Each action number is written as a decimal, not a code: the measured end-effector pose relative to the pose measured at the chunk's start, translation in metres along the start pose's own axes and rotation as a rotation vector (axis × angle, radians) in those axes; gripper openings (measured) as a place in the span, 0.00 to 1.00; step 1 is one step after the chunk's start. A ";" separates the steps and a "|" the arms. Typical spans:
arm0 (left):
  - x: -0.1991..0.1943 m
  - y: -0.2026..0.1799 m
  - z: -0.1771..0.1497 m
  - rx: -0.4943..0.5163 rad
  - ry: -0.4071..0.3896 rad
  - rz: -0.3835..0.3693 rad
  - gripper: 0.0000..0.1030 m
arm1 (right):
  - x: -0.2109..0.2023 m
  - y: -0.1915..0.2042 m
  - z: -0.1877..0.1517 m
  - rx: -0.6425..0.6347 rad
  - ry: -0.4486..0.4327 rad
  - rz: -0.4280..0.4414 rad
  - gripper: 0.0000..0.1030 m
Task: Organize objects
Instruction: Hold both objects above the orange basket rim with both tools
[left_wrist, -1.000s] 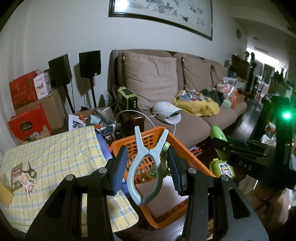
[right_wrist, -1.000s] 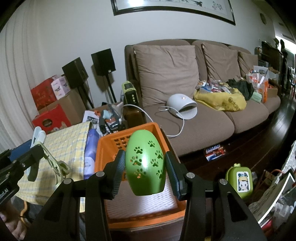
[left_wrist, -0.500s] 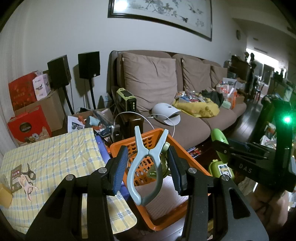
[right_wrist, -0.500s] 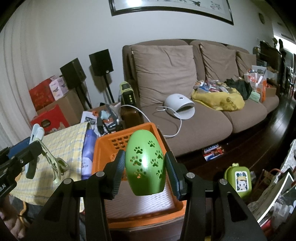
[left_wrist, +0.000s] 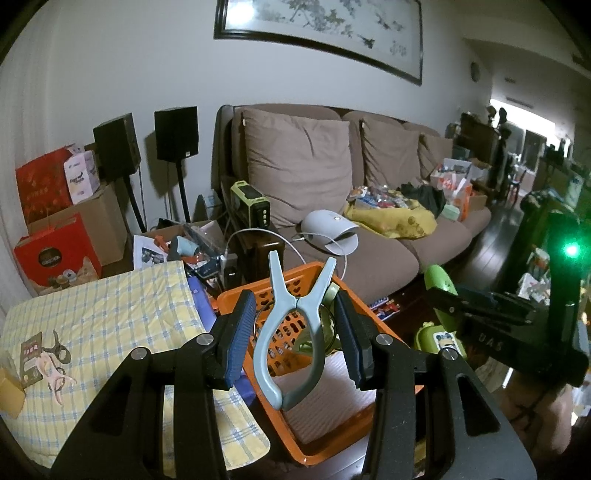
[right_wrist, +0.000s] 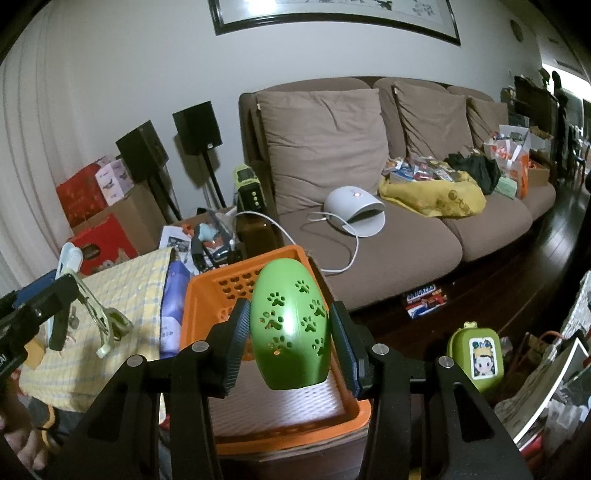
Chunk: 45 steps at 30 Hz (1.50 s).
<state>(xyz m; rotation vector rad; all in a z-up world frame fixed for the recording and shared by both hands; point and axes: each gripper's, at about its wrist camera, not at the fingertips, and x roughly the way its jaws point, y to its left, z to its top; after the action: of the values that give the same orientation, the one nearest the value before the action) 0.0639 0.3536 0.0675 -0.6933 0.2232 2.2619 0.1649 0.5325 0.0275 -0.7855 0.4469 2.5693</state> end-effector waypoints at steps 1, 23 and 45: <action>0.000 -0.001 0.001 0.002 -0.001 -0.001 0.40 | 0.000 0.000 0.000 0.002 0.000 -0.002 0.43; 0.004 -0.014 0.002 0.024 -0.004 0.004 0.40 | 0.004 -0.006 -0.001 0.019 0.011 0.011 0.43; 0.028 -0.012 0.001 0.013 0.034 0.014 0.40 | 0.010 -0.007 -0.002 0.024 0.036 0.010 0.43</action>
<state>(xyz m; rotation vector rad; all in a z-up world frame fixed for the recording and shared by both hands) 0.0560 0.3797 0.0534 -0.7254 0.2600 2.2616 0.1616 0.5405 0.0185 -0.8241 0.4928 2.5576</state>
